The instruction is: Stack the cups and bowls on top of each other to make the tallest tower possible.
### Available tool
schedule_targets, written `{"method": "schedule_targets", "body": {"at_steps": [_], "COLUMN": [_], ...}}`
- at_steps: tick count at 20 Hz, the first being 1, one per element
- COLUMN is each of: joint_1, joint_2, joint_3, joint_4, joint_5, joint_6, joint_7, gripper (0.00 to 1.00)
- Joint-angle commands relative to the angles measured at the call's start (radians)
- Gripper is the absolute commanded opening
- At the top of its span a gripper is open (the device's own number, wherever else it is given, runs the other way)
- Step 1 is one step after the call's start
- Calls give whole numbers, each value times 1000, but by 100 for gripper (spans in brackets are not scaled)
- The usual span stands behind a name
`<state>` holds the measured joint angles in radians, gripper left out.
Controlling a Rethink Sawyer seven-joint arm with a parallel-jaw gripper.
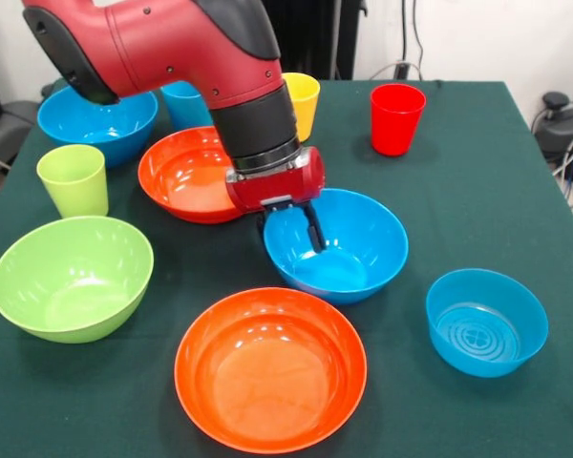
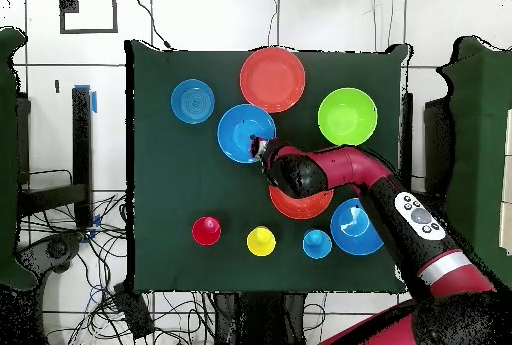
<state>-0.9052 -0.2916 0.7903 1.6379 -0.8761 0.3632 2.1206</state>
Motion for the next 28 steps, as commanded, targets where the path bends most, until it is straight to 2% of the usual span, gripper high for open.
{"method": "schedule_targets", "body": {"at_steps": [1, 17, 28], "joint_1": [47, 34, 22], "joint_2": [-37, -49, -149], "joint_3": [-16, -6, 16], "joint_4": [6, 2, 2], "joint_5": [9, 24, 86], "joint_6": [147, 168, 244], "joint_7": [-197, -232, -239], "gripper": [100, 100, 100]}}
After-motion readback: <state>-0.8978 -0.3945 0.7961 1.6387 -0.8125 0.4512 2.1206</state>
